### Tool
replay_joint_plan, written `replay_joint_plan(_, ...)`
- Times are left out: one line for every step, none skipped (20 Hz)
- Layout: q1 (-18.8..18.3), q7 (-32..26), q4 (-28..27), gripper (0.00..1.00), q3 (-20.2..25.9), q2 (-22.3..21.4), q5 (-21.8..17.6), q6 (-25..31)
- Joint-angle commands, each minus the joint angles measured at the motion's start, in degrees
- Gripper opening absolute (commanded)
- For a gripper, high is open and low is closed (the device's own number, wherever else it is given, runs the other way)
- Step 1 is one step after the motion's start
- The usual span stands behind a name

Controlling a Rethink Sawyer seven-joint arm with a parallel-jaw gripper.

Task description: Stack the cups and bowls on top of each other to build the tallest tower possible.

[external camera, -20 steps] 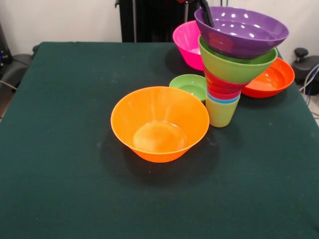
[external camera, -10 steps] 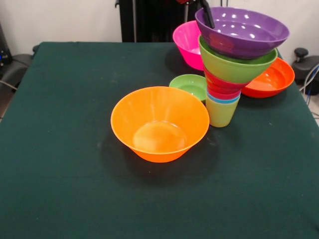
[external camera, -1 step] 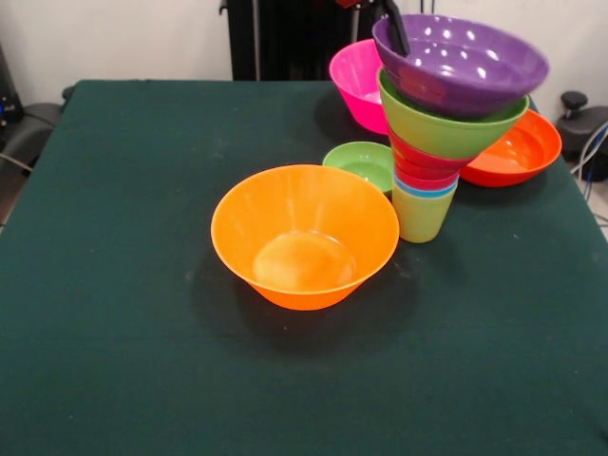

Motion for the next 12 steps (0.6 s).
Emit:
replay_joint_plan(1.0, 8.2, 0.3, 1.00, -1.3, 3.1, -2.8, 0.1)
replay_joint_plan(1.0, 8.2, 0.3, 1.00, -1.3, 3.0, -2.8, 0.2)
replay_joint_plan(0.9, 8.2, 0.3, 1.00, -1.2, 3.0, -2.9, 0.2)
replay_joint_plan(1.0, 8.2, 0.3, 1.00, -1.3, 3.0, -2.9, 0.2)
replay_joint_plan(1.1, 8.1, 0.3, 1.00, -1.4, 2.9, -2.9, 0.1)
replay_joint_plan(1.1, 8.2, 0.2, 1.00, -1.6, 2.9, -2.9, -0.1)
replay_joint_plan(1.3, 8.1, 0.1, 1.00, -2.1, 2.6, -3.0, -0.5)
replay_joint_plan(1.2, 8.0, 0.1, 1.00, -2.1, 2.5, -2.9, -0.4)
replay_joint_plan(1.1, 8.2, 0.2, 1.00, -1.8, 2.1, -2.8, -0.2)
replay_joint_plan(1.0, 8.3, 0.3, 1.00, -1.7, 1.9, -2.7, -0.1)
replay_joint_plan(1.0, 8.4, 0.3, 1.00, -1.6, 1.8, -2.7, 0.0)
replay_joint_plan(1.0, 8.4, 0.3, 1.00, -1.6, 1.7, -2.6, 0.0)
